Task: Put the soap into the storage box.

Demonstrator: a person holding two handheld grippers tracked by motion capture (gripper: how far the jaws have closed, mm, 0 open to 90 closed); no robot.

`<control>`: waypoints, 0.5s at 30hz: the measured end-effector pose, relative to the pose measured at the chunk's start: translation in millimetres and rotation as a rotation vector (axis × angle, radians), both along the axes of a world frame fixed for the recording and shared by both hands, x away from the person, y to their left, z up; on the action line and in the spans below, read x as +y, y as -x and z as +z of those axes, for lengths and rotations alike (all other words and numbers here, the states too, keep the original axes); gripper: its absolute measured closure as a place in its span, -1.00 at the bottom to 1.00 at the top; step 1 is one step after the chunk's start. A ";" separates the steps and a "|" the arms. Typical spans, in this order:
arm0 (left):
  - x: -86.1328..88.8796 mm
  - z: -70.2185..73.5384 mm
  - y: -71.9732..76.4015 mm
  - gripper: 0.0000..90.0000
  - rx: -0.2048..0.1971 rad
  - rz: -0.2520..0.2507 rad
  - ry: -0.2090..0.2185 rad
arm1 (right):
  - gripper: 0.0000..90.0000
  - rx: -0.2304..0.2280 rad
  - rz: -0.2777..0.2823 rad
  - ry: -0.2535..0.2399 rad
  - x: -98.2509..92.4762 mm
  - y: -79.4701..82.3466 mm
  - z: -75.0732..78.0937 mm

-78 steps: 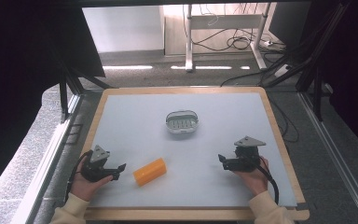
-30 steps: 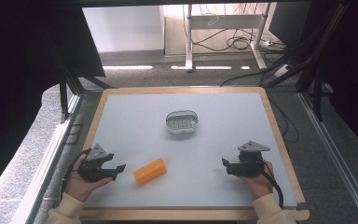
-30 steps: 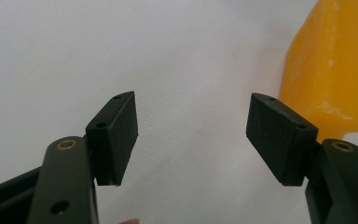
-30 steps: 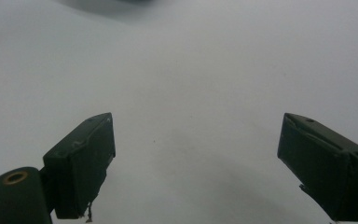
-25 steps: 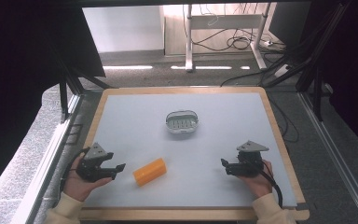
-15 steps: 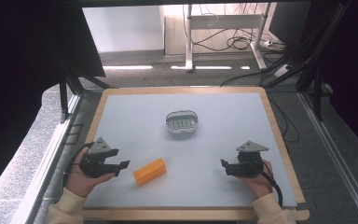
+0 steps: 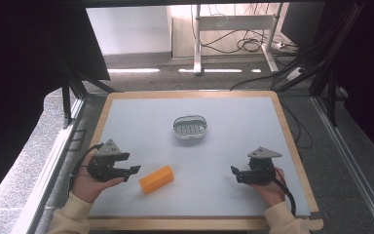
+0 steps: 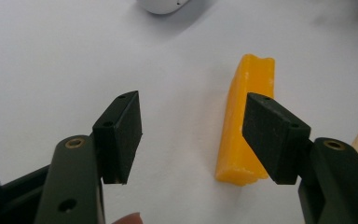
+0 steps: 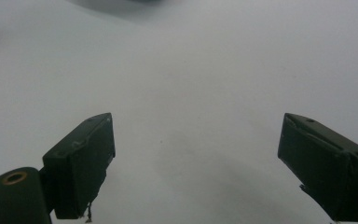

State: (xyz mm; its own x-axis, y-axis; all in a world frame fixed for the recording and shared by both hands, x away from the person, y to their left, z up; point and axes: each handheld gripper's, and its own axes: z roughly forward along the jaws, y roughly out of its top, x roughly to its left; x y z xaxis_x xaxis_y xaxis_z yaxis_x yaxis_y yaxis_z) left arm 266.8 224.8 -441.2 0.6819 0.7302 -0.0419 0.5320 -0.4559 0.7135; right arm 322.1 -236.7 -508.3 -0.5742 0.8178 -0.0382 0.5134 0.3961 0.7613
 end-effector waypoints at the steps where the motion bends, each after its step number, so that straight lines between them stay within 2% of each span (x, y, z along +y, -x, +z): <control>1: 0.0 0.0 0.0 -0.17 0.000 0.000 0.000 | -0.75 -0.001 -0.001 0.002 0.0 0.1 0.1; 3: -4.0 0.9 -1.4 -0.17 0.006 -0.022 -0.003 | -0.75 -0.003 -0.003 0.009 0.2 0.3 0.3; 8: -9.1 4.6 -4.4 -0.17 0.007 -0.036 0.006 | -0.75 -0.011 0.001 -0.001 1.1 1.5 2.4; 15: -30.0 2.4 -12.7 -0.17 0.027 -0.083 -0.017 | -0.75 -0.012 0.003 -0.002 0.6 2.4 2.5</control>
